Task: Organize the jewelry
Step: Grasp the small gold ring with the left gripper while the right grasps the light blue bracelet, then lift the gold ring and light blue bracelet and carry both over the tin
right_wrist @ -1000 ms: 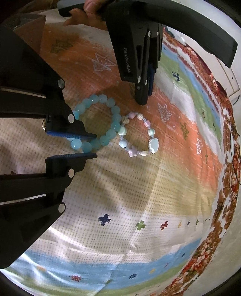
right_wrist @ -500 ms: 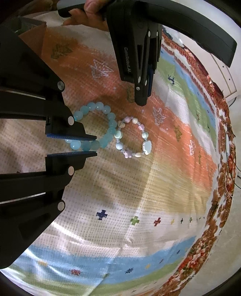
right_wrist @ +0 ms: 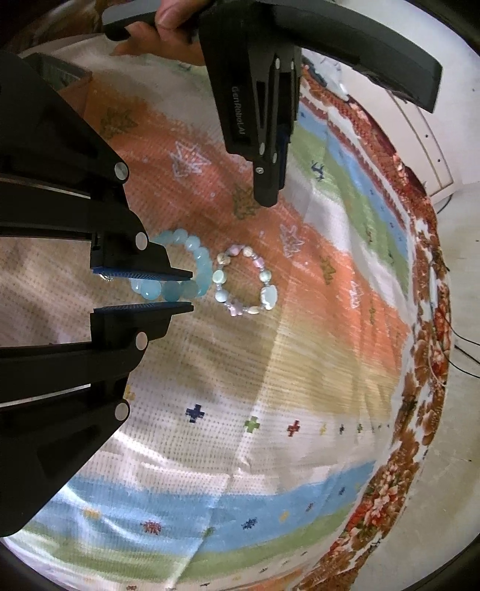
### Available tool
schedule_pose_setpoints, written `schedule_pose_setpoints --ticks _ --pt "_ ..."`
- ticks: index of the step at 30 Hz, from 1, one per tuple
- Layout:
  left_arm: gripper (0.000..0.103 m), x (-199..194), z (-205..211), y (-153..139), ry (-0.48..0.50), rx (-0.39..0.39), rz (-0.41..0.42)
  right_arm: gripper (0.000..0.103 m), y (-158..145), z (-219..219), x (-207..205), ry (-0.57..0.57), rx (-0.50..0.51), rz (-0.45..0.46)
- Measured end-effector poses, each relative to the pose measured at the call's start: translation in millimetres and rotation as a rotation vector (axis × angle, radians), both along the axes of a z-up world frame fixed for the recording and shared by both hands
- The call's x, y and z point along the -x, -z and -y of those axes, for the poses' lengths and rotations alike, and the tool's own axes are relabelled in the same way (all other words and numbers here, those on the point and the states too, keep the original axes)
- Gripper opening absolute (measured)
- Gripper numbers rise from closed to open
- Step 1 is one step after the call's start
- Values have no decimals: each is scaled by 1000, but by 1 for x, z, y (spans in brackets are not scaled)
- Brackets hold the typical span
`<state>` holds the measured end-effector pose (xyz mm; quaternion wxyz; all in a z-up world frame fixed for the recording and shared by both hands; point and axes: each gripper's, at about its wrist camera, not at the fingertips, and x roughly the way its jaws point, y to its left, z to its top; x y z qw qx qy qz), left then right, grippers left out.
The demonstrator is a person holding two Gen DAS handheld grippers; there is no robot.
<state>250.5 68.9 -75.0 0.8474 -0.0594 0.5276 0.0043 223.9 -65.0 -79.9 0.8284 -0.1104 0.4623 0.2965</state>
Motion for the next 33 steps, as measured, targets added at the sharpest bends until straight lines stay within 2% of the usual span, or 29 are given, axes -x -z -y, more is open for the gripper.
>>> schedule_pose_setpoints --ticks 12,25,33 --pt "19 20 12 -20 11 11 46 12 -19 13 10 59 -48 37" --pt "19 38 16 -33 2 0 92 12 -33 21 24 72 -76 68" --pt "19 47 16 -41 4 9 123 12 -49 29 32 79 -107 121"
